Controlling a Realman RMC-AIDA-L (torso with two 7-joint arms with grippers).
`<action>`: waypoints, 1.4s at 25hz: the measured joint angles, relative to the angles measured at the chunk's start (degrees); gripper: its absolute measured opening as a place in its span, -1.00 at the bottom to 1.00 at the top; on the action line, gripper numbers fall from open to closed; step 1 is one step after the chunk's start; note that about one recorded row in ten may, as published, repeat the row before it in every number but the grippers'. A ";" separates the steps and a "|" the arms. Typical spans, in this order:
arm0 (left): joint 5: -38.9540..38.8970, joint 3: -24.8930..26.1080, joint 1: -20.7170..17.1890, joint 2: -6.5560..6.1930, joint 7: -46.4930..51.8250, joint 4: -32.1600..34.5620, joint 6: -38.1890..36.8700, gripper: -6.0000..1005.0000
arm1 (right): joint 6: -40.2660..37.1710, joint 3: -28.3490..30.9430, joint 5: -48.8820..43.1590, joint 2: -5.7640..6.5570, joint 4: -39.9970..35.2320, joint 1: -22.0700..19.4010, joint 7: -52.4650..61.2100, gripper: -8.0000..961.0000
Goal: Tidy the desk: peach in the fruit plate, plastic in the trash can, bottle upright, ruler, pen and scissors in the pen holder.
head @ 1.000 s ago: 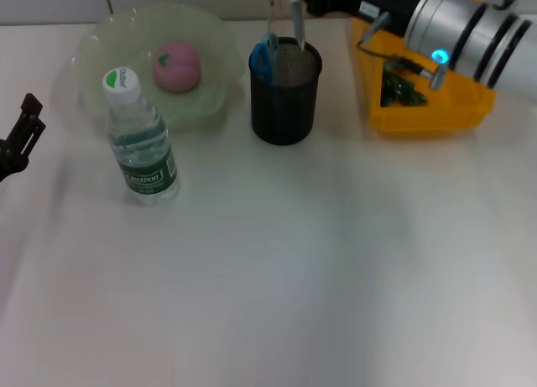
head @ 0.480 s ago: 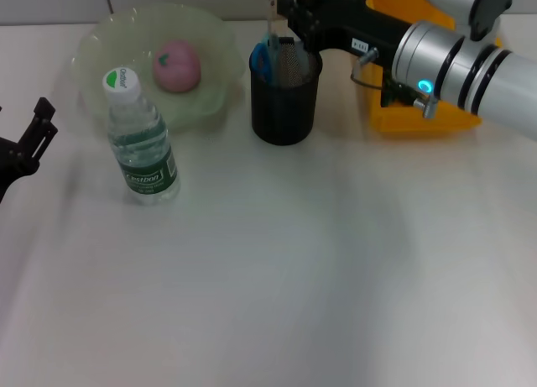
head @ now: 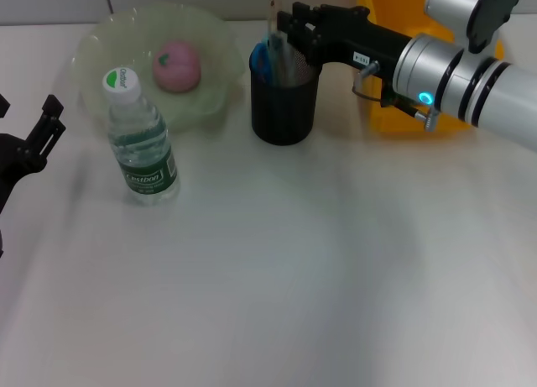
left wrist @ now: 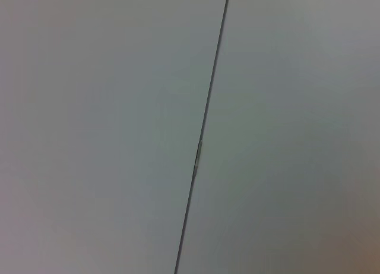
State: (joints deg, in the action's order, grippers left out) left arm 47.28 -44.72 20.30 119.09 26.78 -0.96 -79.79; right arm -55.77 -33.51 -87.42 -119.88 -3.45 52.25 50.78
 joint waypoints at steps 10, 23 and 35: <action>0.00 -0.11 0.10 0.00 0.02 0.00 0.09 0.63 | -3.07 0.01 -0.10 0.00 0.43 -1.45 -0.04 -0.31; 0.01 -1.77 -2.03 -0.44 1.56 1.37 -2.53 0.63 | -22.65 1.23 0.03 0.38 -7.63 -12.25 7.74 0.58; 10.50 -22.61 -14.19 -4.59 13.06 24.61 -18.24 0.63 | -45.97 -7.68 -9.69 0.52 -29.72 -31.64 15.78 0.70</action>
State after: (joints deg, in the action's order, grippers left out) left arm 57.78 -67.33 6.10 114.51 39.84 23.64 -98.03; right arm -101.74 -41.19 -97.11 -119.36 -33.16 20.61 66.56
